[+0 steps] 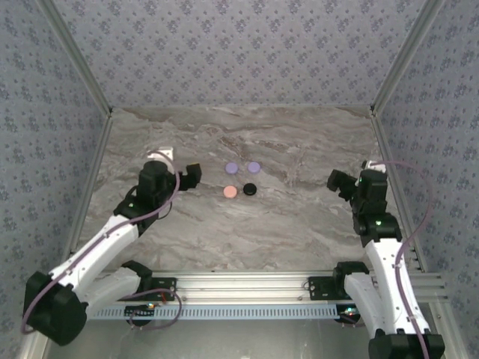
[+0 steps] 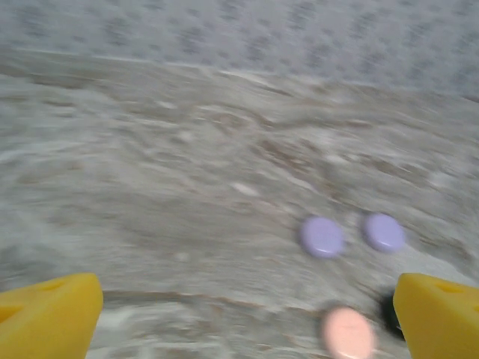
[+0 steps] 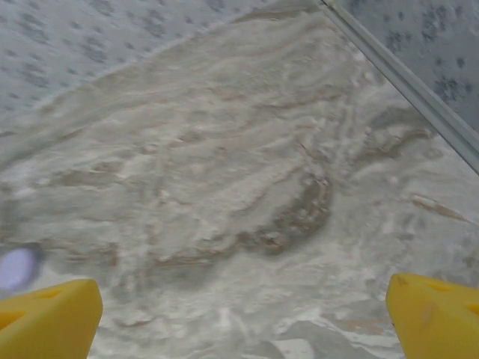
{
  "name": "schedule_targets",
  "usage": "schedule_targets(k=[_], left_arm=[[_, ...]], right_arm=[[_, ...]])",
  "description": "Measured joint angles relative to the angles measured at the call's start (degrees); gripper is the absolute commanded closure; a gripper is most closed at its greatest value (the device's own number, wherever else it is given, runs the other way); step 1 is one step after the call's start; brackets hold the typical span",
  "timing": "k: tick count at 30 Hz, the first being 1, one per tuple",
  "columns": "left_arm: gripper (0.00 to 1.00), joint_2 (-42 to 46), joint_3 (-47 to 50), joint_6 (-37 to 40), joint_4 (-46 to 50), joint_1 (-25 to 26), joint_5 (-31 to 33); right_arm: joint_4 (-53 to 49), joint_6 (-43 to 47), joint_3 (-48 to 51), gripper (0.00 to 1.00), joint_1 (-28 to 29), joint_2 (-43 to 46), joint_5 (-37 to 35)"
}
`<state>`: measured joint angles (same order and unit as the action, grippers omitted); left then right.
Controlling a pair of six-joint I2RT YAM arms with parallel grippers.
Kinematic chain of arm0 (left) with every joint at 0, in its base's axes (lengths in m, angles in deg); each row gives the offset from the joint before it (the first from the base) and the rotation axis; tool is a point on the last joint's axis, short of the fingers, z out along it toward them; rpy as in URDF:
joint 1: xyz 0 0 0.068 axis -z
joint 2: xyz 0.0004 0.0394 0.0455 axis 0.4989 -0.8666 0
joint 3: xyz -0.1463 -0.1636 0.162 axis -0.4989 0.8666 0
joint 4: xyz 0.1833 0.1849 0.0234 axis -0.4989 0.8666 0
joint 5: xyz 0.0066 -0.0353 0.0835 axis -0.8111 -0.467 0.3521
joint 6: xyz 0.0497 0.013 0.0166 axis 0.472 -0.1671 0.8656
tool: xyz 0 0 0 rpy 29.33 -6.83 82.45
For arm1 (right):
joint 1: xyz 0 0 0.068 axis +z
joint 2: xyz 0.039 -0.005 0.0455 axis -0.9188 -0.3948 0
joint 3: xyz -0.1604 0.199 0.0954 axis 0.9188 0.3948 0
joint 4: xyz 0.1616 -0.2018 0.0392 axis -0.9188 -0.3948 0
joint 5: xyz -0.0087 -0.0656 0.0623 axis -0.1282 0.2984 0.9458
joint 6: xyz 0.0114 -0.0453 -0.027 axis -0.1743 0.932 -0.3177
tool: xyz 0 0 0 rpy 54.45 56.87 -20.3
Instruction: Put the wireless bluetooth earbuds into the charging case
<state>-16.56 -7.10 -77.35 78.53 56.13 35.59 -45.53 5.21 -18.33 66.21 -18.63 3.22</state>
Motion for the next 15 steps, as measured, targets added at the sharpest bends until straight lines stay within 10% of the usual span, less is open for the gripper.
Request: schedule_targets(k=[15], left_arm=[[0.01,-5.0,13.1,11.3,-16.2,-12.8,9.2]], right_arm=[[54.2,12.3,20.2,0.0,-3.1,-30.9,2.4]])
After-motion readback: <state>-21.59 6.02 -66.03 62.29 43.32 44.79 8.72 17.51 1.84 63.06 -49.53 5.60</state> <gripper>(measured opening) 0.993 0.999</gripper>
